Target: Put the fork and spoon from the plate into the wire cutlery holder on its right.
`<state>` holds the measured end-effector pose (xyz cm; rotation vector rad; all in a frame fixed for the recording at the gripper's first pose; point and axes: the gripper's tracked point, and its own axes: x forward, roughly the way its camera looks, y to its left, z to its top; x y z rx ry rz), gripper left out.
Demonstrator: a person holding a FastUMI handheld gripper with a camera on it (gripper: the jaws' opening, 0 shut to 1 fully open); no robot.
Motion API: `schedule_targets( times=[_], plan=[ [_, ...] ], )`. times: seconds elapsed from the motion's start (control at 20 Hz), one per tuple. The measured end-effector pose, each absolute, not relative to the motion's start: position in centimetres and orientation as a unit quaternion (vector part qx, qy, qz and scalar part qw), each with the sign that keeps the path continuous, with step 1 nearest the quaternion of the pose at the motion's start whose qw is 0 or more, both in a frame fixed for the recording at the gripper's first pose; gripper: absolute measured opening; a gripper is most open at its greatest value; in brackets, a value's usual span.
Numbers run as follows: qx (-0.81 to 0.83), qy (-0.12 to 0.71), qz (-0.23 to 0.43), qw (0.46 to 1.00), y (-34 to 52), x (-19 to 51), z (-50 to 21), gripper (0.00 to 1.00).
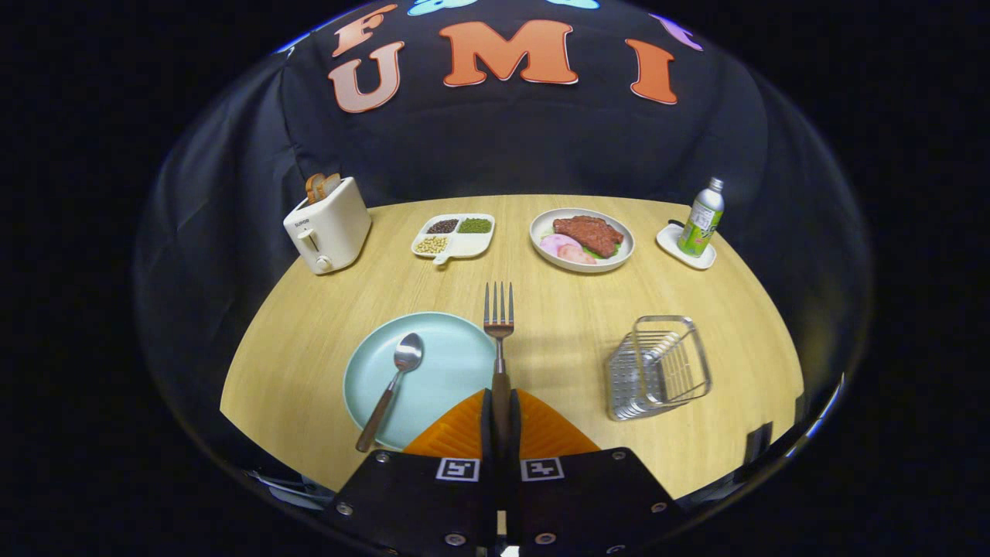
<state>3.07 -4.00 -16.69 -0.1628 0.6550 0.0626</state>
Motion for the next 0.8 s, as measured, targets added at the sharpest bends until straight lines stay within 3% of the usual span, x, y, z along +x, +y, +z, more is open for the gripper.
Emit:
schedule_targets(
  times=[0.4,0.8],
  plan=[
    [-0.134,0.402,0.027,0.905,-12.2,0.2,-12.3,0.05],
    [-0.143,0.511,0.002,0.848,-17.3,-0.2,-13.7,0.05]
  ],
)
